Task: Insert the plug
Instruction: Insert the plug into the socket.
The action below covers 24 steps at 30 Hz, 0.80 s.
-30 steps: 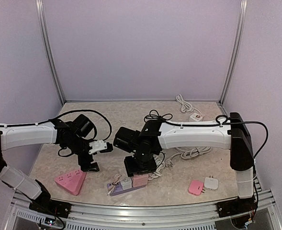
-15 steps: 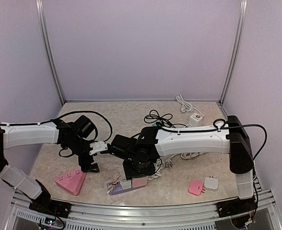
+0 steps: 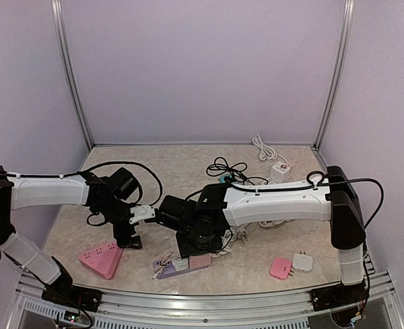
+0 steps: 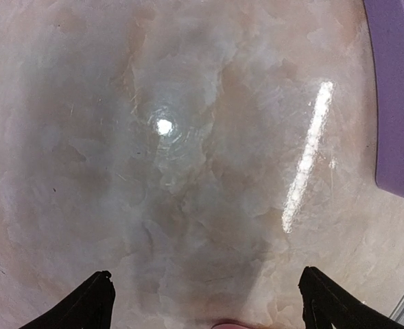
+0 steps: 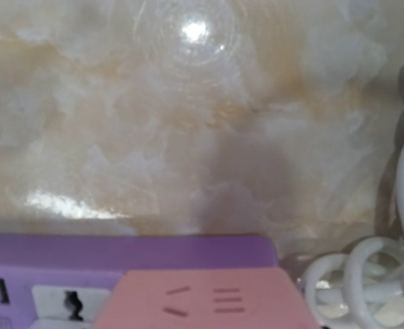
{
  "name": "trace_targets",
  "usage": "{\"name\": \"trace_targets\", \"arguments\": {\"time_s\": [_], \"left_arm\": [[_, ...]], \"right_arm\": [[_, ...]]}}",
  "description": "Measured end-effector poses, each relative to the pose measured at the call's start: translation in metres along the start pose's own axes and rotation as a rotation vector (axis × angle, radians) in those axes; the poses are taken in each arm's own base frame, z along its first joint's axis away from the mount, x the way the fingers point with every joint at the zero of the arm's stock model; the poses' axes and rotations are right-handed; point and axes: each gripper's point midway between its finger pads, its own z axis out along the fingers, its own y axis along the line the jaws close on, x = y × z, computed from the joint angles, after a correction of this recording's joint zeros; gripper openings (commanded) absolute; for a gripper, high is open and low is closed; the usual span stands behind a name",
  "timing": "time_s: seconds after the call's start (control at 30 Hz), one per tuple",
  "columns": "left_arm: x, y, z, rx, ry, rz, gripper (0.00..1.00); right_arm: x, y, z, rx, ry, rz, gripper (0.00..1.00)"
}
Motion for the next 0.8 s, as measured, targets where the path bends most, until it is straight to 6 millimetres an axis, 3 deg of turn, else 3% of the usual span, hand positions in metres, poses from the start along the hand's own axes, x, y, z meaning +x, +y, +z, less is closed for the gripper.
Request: {"name": "trace_targets", "arguments": {"time_s": [0.2,0.47,0.53,0.6,0.63,0.7,0.8], "left_arm": [[0.001,0.001,0.003,0.003,0.011,-0.001,0.92],[0.003,0.000,0.006,0.010,0.022,-0.003,0.92],[0.003,0.000,0.006,0.011,0.023,-0.003,0.92],[0.003,0.000,0.006,0.012,0.025,-0.003,0.92],[0.003,0.000,0.006,0.013,0.025,-0.004,0.92],[0.003,0.000,0.006,0.013,0.026,-0.003,0.92],[0.005,0.000,0.006,0.014,0.028,-0.008,0.92]], "right_arm": [[-0.003,0.002,-0.001,-0.008,-0.011,-0.017,0.87],[-0.013,0.007,-0.022,-0.057,-0.054,-0.026,0.92],[-0.018,0.009,-0.032,-0.073,-0.071,-0.033,0.83],[-0.025,0.011,-0.044,-0.086,-0.098,-0.050,0.67],[-0.030,0.013,-0.053,-0.100,-0.119,-0.055,0.48],[-0.040,0.016,-0.071,-0.128,-0.159,-0.071,0.02],[-0.044,0.019,-0.089,-0.172,-0.189,-0.081,0.00]]}}
